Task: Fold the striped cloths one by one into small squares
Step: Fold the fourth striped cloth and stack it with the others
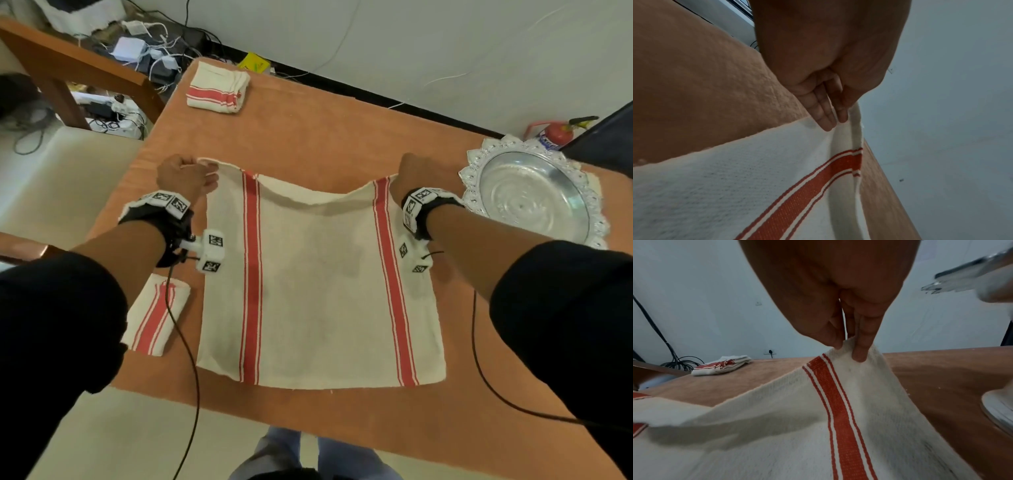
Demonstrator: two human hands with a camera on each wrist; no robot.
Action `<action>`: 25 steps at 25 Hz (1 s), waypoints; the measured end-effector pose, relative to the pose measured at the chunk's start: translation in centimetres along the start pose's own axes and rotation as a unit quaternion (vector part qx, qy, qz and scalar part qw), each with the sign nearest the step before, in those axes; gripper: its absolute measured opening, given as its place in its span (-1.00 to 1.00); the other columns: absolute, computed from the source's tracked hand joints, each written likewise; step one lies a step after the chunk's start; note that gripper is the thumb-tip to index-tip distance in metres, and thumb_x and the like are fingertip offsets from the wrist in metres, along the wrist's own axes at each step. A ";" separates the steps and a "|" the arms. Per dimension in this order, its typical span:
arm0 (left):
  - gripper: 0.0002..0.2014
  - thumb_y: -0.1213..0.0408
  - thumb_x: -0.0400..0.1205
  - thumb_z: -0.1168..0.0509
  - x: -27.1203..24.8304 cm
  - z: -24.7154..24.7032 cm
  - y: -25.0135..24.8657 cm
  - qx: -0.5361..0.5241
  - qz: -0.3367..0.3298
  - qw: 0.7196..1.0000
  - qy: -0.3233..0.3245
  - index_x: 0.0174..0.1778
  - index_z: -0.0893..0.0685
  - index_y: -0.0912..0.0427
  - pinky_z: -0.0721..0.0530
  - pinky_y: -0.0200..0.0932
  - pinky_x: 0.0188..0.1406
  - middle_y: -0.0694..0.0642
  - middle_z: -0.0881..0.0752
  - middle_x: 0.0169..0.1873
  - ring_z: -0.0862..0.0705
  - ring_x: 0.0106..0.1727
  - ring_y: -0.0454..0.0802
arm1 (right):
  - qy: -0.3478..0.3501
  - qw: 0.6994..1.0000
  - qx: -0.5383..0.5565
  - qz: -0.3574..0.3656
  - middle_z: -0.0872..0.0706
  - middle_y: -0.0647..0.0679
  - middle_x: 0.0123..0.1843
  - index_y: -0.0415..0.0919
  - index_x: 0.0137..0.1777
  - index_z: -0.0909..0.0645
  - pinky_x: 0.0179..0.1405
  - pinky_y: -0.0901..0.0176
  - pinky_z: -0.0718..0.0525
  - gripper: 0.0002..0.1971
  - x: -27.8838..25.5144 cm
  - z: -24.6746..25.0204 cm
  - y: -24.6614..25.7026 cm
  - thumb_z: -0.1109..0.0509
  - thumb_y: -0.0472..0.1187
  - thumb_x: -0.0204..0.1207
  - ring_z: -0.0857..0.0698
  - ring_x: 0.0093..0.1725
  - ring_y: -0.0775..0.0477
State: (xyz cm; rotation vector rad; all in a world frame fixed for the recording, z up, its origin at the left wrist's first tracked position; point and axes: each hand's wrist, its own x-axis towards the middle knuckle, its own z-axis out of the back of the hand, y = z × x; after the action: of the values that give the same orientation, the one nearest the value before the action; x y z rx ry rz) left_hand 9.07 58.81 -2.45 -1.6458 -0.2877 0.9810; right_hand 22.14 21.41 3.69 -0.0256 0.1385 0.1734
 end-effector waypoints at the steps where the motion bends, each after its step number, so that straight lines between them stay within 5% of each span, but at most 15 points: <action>1: -0.73 0.57 0.70 -0.25 0.8 -0.7 0.0 0.018 -0.004 1.000 0.007 -0.14 -0.49 0.08 -0.81 0.09 -0.03 0.29 -0.84 -0.06 -0.75 -0.18 0.16 | 0.006 1.000 0.026 -0.007 -0.66 -0.26 0.12 -0.34 0.15 -0.59 -0.17 0.00 -0.54 -0.80 1.6 -0.7 0.3 -0.38 -0.22 0.65 -0.67 0.03 -0.32; 4: -0.74 0.63 0.71 -0.23 2.9 -2.1 0.6 0.017 0.017 0.997 0.076 0.10 -0.52 0.14 -0.75 0.24 0.23 0.26 -0.70 0.39 -0.71 -0.04 0.18 | 0.025 0.998 0.061 -0.009 -0.64 -0.39 0.25 -0.38 0.20 -0.59 0.09 -0.14 -0.65 -0.76 4.8 -2.3 1.4 -0.42 -0.24 0.62 -0.68 0.17 -0.43; 7: -0.52 0.72 0.65 -0.27 4.4 -2.7 1.7 0.048 0.047 0.992 0.106 0.45 -0.52 0.25 -0.81 0.16 0.08 0.14 -0.52 0.59 -0.75 0.05 0.17 | 0.042 0.997 0.062 -0.017 -0.62 -0.39 0.26 -0.37 0.18 -0.60 0.03 -0.11 -0.66 -0.79 6.8 -4.0 1.4 -0.38 -0.27 0.62 -0.69 0.13 -0.44; 9: -0.34 0.74 0.63 -0.27 4.8 -2.9 2.1 0.103 0.071 0.987 0.102 0.64 -0.43 0.19 -0.83 0.03 -0.10 0.08 -0.42 0.68 -0.78 0.19 0.23 | 0.060 0.997 0.040 -0.024 -0.62 -0.38 0.27 -0.34 0.17 -0.60 -0.08 -0.04 -0.61 -0.80 7.7 -5.1 1.1 -0.38 -0.28 0.61 -0.70 0.12 -0.43; 11: -0.31 0.69 0.67 -0.26 5.1 -3.0 2.2 0.129 0.077 0.983 0.100 0.71 -0.35 0.13 -0.82 -0.01 -0.17 0.05 -0.37 0.72 -0.82 0.11 0.21 | 0.086 0.996 0.025 -0.031 -0.60 -0.38 0.30 -0.35 0.20 -0.60 -0.11 -0.01 -0.55 -0.80 8.4 -6.2 0.8 -0.36 -0.31 0.62 -0.69 0.14 -0.44; 15: -0.24 0.48 0.68 -0.39 5.4 -3.0 2.9 0.208 0.012 0.975 0.078 0.77 -0.22 0.09 -0.80 0.04 -0.06 0.08 -0.44 0.67 -0.80 0.09 0.18 | 0.113 0.992 0.032 -0.052 -0.43 -0.35 0.44 -0.34 0.33 -0.48 -0.08 -0.06 -0.57 -0.66 8.3 -7.1 1.0 -0.38 -0.32 0.58 -0.66 0.18 -0.44; 18: -0.41 0.29 0.60 -0.41 3.8 -4.3 4.1 0.427 -0.209 0.879 0.032 0.58 -0.46 0.09 -0.69 0.07 0.21 0.15 -0.62 0.43 -0.72 0.23 0.20 | 0.051 0.998 -0.020 0.013 -0.33 -0.31 0.51 -0.23 0.46 -0.38 0.04 -0.22 -0.65 -0.47 6.9 -7.7 3.5 -0.41 -0.24 0.50 -0.58 0.23 -0.44; 20: -0.47 0.25 0.62 -0.38 2.4 -6.3 5.5 0.500 -0.320 0.796 0.120 0.54 -0.54 0.13 -0.60 0.19 0.41 0.22 -0.63 0.45 -0.65 0.38 0.30 | 0.038 0.992 -0.027 0.118 -0.37 -0.28 0.57 -0.18 0.54 -0.37 0.18 -0.25 -0.60 -0.48 5.5 -8.7 6.1 -0.35 -0.14 0.60 -0.52 0.36 -0.41; 23: -0.34 0.06 0.64 -0.38 1.0 -9.2 7.6 0.609 -0.342 0.668 0.257 0.69 -0.43 0.09 -0.39 0.31 0.63 0.20 -0.43 0.69 -0.38 0.68 0.33 | 0.096 0.968 0.002 0.230 -0.36 -0.23 0.67 -0.15 0.65 -0.33 0.36 -0.26 -0.57 -0.44 3.3 -10.7 9.4 -0.25 0.02 0.70 -0.42 0.55 -0.36; 25: -0.24 -0.09 0.63 -0.37 0.8 -9.8 8.7 0.658 -0.316 0.632 0.260 0.75 -0.32 0.03 -0.28 0.35 0.69 0.14 -0.26 0.78 -0.22 0.77 0.30 | 0.106 0.965 0.014 0.240 -0.33 -0.22 0.70 -0.13 0.68 -0.32 0.39 -0.28 -0.57 -0.42 2.9 -11.9 9.8 -0.23 0.06 0.70 -0.35 0.62 -0.34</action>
State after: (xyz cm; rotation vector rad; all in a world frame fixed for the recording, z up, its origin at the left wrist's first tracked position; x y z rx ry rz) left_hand 14.06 49.70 -10.47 -0.2799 0.2481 -0.0330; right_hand 21.64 31.06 -8.62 0.0175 0.3619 0.6546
